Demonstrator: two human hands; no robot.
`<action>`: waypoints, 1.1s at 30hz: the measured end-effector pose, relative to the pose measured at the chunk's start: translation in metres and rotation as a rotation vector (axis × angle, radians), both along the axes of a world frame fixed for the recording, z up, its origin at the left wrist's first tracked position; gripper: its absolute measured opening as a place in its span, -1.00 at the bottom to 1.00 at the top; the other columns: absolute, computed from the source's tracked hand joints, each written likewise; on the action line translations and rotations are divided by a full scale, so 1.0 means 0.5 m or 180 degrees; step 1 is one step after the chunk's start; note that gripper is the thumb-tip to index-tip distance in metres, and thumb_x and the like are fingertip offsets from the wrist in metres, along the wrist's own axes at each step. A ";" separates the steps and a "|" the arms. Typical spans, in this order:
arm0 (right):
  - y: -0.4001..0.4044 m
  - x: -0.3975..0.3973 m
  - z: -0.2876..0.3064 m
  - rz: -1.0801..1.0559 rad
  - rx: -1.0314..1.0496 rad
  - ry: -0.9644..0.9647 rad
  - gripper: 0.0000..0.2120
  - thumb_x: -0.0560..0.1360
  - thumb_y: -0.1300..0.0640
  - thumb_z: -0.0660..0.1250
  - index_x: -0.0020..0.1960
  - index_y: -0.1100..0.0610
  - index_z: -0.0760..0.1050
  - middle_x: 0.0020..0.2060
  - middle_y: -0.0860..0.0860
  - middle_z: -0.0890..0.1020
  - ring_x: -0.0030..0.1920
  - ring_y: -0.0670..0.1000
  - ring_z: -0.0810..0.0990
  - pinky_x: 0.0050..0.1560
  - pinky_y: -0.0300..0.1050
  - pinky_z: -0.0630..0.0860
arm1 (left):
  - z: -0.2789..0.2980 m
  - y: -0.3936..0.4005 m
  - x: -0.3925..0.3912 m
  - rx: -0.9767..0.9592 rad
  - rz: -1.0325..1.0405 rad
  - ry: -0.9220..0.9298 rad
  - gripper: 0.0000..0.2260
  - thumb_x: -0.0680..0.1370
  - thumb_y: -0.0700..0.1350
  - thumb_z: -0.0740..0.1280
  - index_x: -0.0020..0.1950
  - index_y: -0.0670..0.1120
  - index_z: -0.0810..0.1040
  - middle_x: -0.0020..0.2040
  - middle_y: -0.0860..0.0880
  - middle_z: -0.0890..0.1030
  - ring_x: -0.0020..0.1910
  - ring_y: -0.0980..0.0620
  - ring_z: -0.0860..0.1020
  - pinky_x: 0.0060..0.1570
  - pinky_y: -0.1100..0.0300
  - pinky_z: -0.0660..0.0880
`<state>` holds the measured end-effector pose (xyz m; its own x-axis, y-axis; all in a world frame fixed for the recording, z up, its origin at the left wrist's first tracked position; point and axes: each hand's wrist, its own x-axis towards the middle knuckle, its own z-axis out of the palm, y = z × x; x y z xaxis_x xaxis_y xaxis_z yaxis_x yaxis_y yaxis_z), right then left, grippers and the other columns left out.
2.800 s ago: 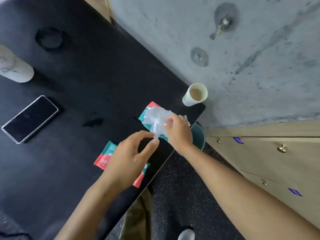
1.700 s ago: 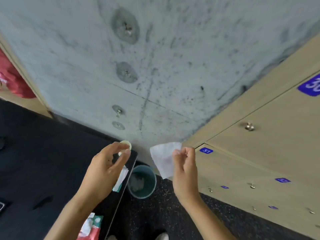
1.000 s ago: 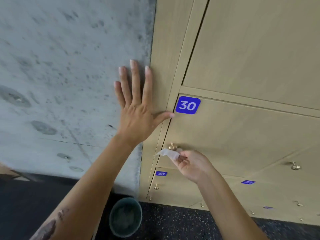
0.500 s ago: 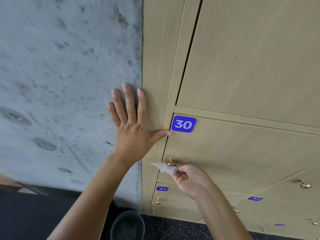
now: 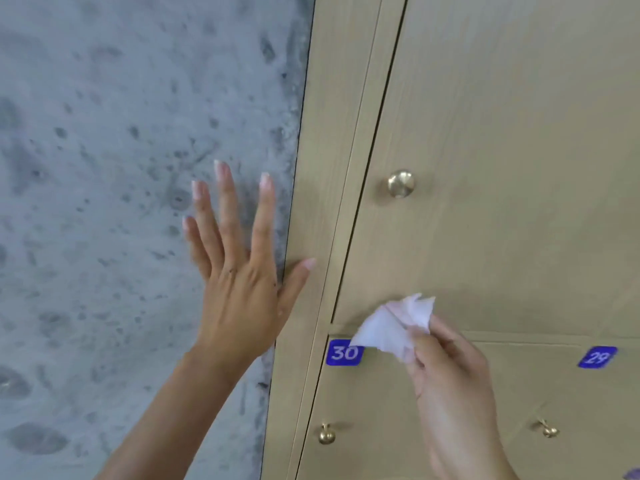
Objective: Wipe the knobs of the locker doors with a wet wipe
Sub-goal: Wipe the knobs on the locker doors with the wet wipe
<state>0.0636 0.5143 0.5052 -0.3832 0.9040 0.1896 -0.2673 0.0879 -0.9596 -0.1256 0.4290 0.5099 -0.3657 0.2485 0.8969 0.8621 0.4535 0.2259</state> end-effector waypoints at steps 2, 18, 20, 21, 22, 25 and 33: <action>-0.002 -0.020 0.062 -0.0797 0.1435 0.0107 -0.64 0.64 0.31 0.18 -0.16 0.01 0.63 -0.17 -0.22 0.25 -0.32 -0.22 0.39 -0.24 -0.39 0.36 | 0.039 0.014 -0.008 -0.0012 0.0106 0.0056 -0.10 0.56 0.35 0.23 0.66 -0.02 -0.21 0.65 -0.31 -0.15 0.62 -0.39 -0.16 0.55 -0.28 -0.26; 0.198 -0.046 0.142 -0.2089 0.6168 -0.0845 -0.78 0.57 0.49 0.25 0.03 0.38 0.68 0.07 0.28 0.70 0.09 0.25 0.71 0.06 0.04 0.65 | 0.048 0.026 -0.011 -0.0101 0.0305 0.0116 -0.08 0.55 0.41 0.16 0.68 -0.06 -0.15 0.65 -0.32 -0.07 0.63 -0.38 -0.07 0.53 -0.38 -0.12; 0.173 -0.065 0.153 -0.1867 0.6350 -0.0652 -0.83 0.54 0.47 0.33 0.03 0.38 0.67 0.10 0.28 0.69 0.08 0.25 0.70 -0.03 0.05 0.64 | 0.049 0.026 -0.009 -0.0140 0.0318 0.0070 -0.09 0.55 0.41 0.16 0.68 -0.08 -0.13 0.65 -0.34 -0.07 0.62 -0.40 -0.07 0.52 -0.39 -0.13; 0.163 -0.078 0.159 -0.1794 0.6458 -0.0627 -0.84 0.53 0.47 0.35 0.04 0.37 0.67 0.13 0.26 0.68 0.13 0.23 0.69 0.00 0.03 0.63 | 0.050 0.025 -0.006 -0.0165 0.0314 0.0036 -0.09 0.55 0.40 0.17 0.68 -0.09 -0.13 0.65 -0.35 -0.07 0.62 -0.41 -0.08 0.52 -0.39 -0.14; 0.159 -0.087 0.164 -0.1760 0.6604 -0.0652 -0.84 0.52 0.46 0.36 0.06 0.37 0.67 0.16 0.24 0.67 0.18 0.20 0.67 0.03 0.02 0.63 | 0.051 0.026 -0.004 -0.0178 0.0297 0.0005 -0.09 0.55 0.39 0.18 0.68 -0.09 -0.14 0.65 -0.36 -0.08 0.62 -0.42 -0.10 0.51 -0.40 -0.15; 0.189 -0.079 0.162 -0.1619 0.6983 -0.0761 -0.83 0.50 0.47 0.40 0.05 0.35 0.67 0.20 0.22 0.66 0.28 0.16 0.61 -0.04 -0.01 0.63 | 0.058 0.030 0.010 -0.0115 0.0127 -0.0217 -0.08 0.56 0.34 0.23 0.67 -0.08 -0.19 0.65 -0.34 -0.16 0.61 -0.40 -0.20 0.51 -0.40 -0.21; 0.362 0.117 0.104 -0.1364 0.6471 -0.1126 -0.71 0.60 0.48 0.15 0.01 0.39 0.66 0.19 0.29 0.65 0.29 0.22 0.59 0.16 0.04 0.61 | 0.079 0.115 0.167 0.0413 -0.0249 -0.0601 -0.10 0.57 0.17 0.31 0.66 -0.13 -0.18 0.64 -0.36 -0.20 0.62 -0.36 -0.25 0.54 -0.32 -0.25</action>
